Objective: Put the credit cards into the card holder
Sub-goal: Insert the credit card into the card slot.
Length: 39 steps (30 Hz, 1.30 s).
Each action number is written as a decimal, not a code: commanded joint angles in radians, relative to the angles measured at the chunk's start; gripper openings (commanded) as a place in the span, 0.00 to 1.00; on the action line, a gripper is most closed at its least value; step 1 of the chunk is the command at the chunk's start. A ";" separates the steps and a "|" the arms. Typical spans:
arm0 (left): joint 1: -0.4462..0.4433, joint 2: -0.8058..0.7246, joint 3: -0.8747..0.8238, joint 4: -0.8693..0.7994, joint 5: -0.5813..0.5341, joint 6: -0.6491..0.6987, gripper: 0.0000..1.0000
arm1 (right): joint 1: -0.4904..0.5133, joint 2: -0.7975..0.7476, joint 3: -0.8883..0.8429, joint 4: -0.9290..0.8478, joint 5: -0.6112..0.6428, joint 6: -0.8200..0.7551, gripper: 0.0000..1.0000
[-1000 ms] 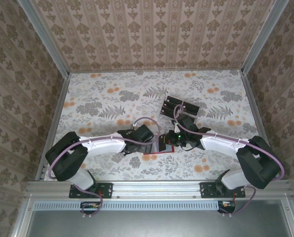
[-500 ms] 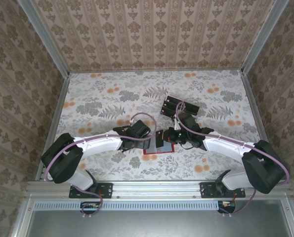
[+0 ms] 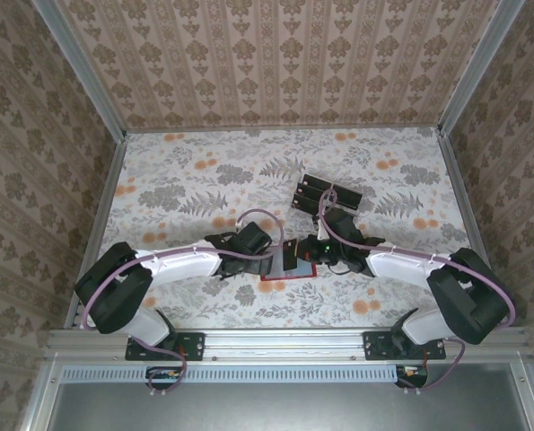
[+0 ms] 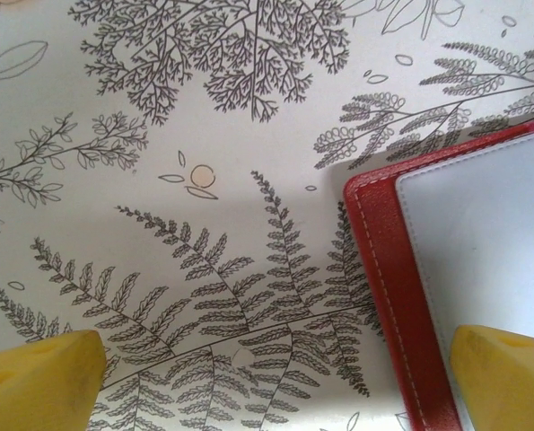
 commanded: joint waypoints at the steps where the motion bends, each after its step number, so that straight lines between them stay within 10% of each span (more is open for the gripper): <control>1: 0.005 0.007 -0.009 -0.016 -0.007 0.005 1.00 | -0.010 0.018 -0.026 0.069 -0.033 0.013 0.00; 39: 0.006 0.061 -0.006 -0.035 -0.028 -0.012 1.00 | -0.057 0.072 -0.111 0.189 -0.107 0.006 0.00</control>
